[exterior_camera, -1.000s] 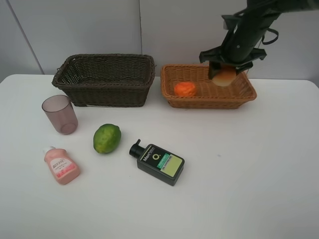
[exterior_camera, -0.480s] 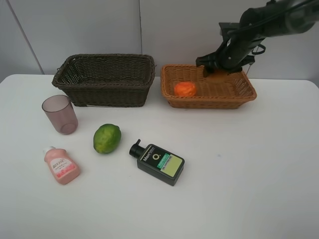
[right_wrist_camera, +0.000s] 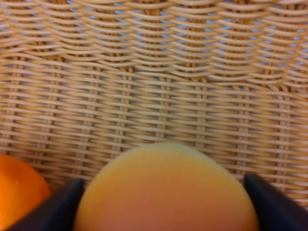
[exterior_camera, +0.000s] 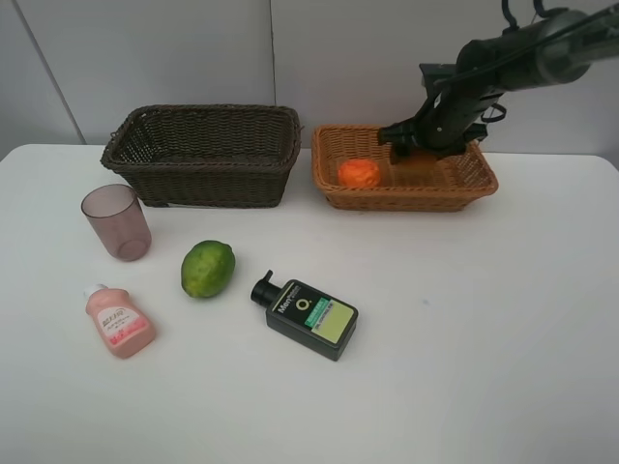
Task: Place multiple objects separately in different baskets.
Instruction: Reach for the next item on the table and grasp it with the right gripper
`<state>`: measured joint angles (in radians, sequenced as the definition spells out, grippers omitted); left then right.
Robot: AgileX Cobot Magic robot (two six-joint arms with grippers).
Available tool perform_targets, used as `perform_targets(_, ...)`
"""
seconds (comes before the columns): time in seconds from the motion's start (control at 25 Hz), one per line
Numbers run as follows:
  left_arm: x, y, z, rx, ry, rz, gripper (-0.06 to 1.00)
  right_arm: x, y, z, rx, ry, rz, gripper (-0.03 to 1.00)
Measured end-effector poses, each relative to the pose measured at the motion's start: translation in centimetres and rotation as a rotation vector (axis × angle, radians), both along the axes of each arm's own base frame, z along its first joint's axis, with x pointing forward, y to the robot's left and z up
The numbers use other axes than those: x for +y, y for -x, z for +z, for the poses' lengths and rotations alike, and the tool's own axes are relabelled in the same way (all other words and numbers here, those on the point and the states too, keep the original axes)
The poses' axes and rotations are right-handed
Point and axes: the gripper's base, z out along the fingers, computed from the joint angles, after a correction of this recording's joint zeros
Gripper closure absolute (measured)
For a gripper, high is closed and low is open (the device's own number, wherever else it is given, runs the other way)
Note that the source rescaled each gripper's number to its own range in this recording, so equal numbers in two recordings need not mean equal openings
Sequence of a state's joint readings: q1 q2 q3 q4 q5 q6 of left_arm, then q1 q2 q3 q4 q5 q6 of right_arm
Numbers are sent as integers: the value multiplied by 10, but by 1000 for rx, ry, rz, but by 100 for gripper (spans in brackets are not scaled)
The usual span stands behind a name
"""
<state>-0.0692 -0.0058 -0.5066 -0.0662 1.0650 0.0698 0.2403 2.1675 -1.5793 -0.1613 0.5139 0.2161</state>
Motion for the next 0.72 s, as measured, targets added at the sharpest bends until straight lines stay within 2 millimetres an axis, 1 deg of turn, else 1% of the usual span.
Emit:
perform_targets(0.04, 0, 0, 0, 0, 0, 0, -6, 0, 0, 0, 6, 2, -1, 38)
perform_targets(0.08, 0, 0, 0, 0, 0, 0, -6, 0, 1, -1, 11, 4, -2, 22)
perform_targets(0.16, 0, 0, 0, 0, 0, 0, -6, -1, 1, -1, 16, 5, -2, 7)
perform_targets(0.2, 0, 0, 0, 0, 0, 0, -6, -1, 1, -1, 18, 6, -3, 4)
perform_targets(0.28, 0, 0, 0, 0, 0, 0, -6, -1, 2, -1, 27, 9, -4, 0)
perform_targets(0.36, 0, 0, 0, 0, 0, 0, -6, -1, 4, 3, 33, 11, -7, 0)
perform_targets(0.56, 0, 0, 0, 0, 0, 0, -6, -1, 14, 31, 47, 15, -9, -1)
perform_targets(0.64, 0, 0, 0, 0, 0, 0, -6, 6, 22, 42, 69, 32, 30, -1)
perform_targets(0.72, 0, 0, 0, 0, 0, 0, -6, 15, 32, 48, 111, 58, 87, -1)
